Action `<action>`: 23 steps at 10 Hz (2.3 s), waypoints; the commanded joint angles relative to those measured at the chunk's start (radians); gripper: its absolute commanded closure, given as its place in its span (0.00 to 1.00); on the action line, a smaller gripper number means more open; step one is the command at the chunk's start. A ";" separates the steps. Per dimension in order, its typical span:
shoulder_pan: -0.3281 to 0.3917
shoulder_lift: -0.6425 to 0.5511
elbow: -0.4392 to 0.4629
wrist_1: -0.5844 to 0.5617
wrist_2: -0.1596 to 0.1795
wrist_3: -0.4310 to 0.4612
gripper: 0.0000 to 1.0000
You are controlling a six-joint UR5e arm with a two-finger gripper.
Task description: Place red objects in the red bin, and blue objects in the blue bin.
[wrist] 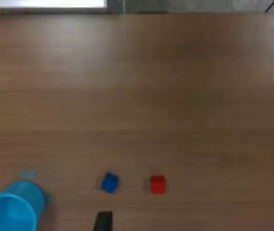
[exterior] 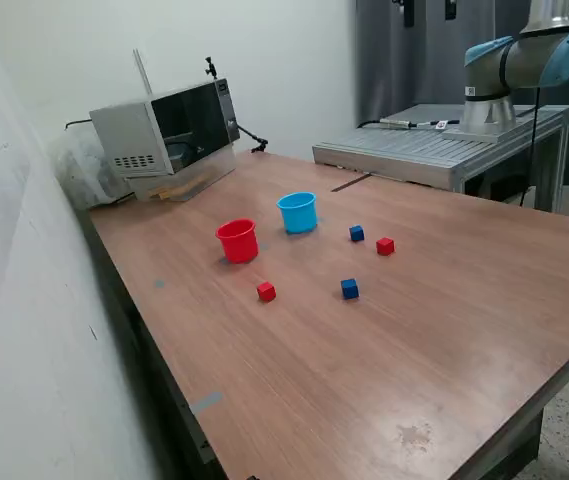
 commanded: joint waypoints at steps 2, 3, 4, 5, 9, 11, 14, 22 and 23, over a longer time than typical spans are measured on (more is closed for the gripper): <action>-0.006 0.175 0.035 -0.227 0.000 0.057 0.00; -0.009 0.226 0.040 -0.284 0.000 0.073 0.00; -0.012 0.267 0.066 -0.363 0.000 0.105 0.00; -0.014 0.313 0.098 -0.450 0.000 0.126 0.00; -0.090 0.484 0.121 -0.606 -0.001 0.157 0.00; -0.107 0.545 0.107 -0.634 -0.008 0.157 0.00; -0.121 0.602 0.110 -0.671 -0.009 0.157 0.00; -0.166 0.677 0.109 -0.704 -0.024 0.157 0.00; -0.166 0.683 0.107 -0.704 -0.024 0.157 0.00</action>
